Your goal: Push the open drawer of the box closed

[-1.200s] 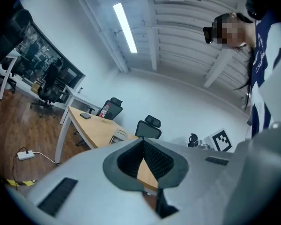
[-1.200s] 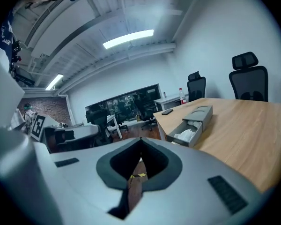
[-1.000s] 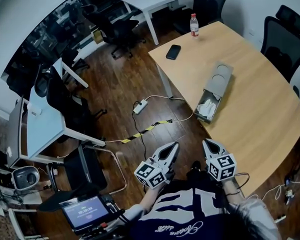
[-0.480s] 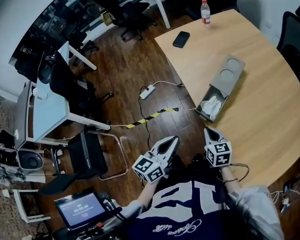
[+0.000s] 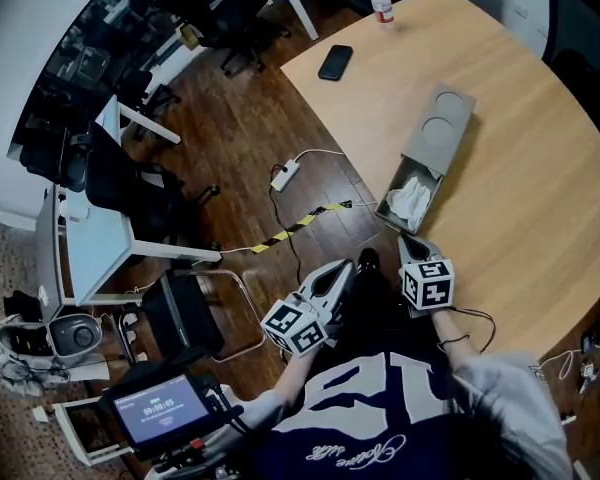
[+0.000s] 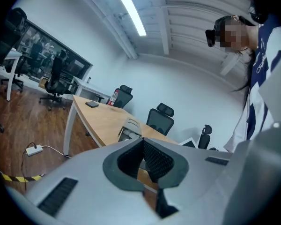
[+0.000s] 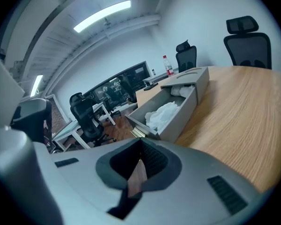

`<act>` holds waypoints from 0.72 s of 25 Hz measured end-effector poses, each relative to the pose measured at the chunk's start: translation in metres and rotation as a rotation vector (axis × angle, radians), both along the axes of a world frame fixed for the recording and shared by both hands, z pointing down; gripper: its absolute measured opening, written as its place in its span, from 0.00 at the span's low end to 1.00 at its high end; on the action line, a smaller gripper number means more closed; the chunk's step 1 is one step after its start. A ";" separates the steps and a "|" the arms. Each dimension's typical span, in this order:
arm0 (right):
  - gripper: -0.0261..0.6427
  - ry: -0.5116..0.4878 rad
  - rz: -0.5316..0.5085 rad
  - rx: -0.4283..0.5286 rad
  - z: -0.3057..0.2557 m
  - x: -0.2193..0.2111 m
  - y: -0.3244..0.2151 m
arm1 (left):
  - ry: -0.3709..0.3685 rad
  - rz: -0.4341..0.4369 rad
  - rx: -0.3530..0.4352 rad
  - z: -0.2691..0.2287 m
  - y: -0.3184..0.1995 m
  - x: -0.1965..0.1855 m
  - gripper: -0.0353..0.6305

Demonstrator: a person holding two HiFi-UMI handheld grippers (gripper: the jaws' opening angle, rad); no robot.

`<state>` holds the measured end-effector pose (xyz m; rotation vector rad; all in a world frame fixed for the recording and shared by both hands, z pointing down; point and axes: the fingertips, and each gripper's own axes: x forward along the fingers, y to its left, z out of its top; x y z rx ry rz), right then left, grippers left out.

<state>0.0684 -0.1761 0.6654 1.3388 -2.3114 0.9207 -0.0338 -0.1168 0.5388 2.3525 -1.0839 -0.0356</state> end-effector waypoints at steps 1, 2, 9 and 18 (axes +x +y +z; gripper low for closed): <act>0.03 -0.019 0.016 -0.008 -0.001 0.000 0.002 | 0.004 0.013 -0.003 0.000 -0.002 0.004 0.06; 0.03 -0.038 0.030 -0.013 -0.002 -0.002 0.002 | 0.005 0.028 -0.006 0.000 -0.005 0.008 0.06; 0.03 -0.047 0.102 0.033 -0.002 -0.014 -0.025 | 0.010 0.119 -0.027 0.008 -0.047 0.015 0.06; 0.03 -0.024 0.226 0.039 -0.004 0.009 -0.070 | 0.011 0.115 -0.025 0.013 -0.113 -0.018 0.06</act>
